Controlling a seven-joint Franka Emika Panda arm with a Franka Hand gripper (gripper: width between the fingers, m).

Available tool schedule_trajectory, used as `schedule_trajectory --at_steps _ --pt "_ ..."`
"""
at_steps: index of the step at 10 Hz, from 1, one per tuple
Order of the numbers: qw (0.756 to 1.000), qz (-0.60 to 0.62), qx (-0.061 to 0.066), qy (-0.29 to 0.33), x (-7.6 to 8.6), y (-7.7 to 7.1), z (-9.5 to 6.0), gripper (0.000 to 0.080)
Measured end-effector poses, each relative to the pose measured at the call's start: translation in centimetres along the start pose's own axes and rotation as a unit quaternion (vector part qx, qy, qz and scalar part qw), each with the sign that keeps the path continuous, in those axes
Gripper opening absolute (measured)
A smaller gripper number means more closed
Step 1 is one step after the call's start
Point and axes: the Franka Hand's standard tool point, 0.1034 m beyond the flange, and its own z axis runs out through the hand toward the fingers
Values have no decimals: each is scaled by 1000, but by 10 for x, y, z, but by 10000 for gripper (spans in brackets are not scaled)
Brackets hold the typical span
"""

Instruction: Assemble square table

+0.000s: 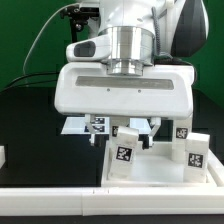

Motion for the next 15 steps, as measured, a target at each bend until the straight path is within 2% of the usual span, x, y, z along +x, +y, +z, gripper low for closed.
schedule_trajectory --at_steps 1,3,4,7,11,12,13,14,15 --pt "1000 3 3 -16 -1 1 1 639" --pt "997 22 20 -76 17 4 -6 648" --pt "996 27 23 -84 25 6 -5 649" --pt "979 55 44 -190 17 -2 -8 649" --pt "983 60 38 -168 13 -8 -2 649" --pt "983 65 37 -169 13 -8 -2 528" --pt "982 71 36 -169 13 -8 -2 528" --pt "980 101 31 -170 13 -8 -2 391" --pt "976 133 26 -171 13 -8 -2 391"
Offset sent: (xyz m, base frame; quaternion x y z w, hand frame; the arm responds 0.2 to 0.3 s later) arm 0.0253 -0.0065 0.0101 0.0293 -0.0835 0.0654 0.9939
